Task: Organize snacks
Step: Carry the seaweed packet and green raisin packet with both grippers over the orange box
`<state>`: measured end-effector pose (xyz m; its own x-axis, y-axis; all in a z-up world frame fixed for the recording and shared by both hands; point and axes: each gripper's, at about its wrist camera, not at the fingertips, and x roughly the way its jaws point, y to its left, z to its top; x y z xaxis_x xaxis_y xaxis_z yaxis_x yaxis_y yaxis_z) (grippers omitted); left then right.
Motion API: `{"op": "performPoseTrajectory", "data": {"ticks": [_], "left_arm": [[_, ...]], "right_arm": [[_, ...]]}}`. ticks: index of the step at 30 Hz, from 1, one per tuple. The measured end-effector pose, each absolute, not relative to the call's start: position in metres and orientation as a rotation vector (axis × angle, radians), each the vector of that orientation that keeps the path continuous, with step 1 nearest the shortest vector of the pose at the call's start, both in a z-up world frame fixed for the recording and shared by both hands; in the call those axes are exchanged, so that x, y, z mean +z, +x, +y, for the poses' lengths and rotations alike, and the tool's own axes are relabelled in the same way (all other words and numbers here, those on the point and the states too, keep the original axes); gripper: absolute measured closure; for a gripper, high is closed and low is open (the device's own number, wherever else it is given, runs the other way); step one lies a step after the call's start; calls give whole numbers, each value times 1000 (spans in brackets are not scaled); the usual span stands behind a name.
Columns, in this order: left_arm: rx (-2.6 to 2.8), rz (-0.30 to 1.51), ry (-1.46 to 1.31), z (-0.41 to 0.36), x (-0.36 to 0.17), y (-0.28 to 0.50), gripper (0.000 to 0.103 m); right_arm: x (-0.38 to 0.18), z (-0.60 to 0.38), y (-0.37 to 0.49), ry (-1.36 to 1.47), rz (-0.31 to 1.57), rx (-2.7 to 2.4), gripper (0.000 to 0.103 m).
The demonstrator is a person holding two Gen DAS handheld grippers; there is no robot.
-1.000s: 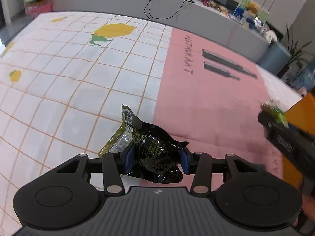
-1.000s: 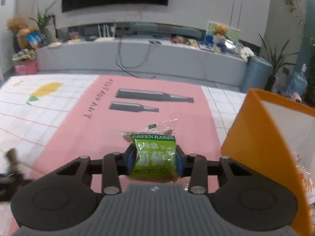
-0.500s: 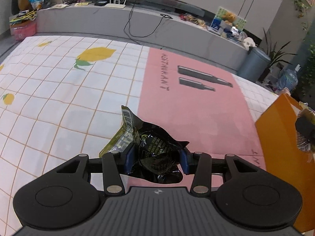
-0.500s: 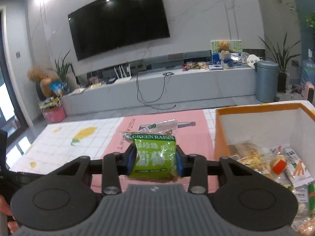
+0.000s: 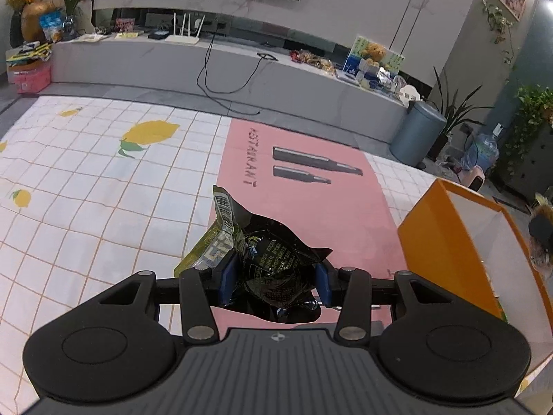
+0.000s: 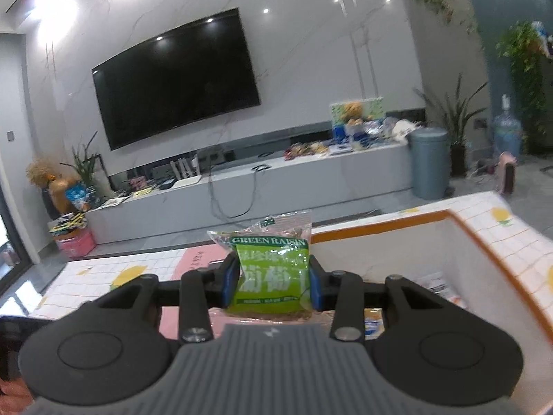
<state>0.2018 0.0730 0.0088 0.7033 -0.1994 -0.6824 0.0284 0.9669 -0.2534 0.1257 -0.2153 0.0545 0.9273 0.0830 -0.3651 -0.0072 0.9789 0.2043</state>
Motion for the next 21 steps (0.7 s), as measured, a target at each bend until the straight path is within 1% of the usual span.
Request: {"op": "performPoseTrajectory", "data": {"ticks": [5,10,13,17,21], "left_arm": [[-158,737,-244,65,23,180,52],[-216,689,-244,49,38,156,52],[-300,693,-258,34,45,149,52],[-382,671,-219,3,57,142,52],[-475,655,-191,-30,63,143,52]], "right_arm": [[65,-237,104,235,361,17,64],[76,-265,90,211,385,-17,64],[78,-293,78,250,386,-48,64],[73,-317,78,280,436,-89,64],[54,-328,90,299,547,-89,64]]}}
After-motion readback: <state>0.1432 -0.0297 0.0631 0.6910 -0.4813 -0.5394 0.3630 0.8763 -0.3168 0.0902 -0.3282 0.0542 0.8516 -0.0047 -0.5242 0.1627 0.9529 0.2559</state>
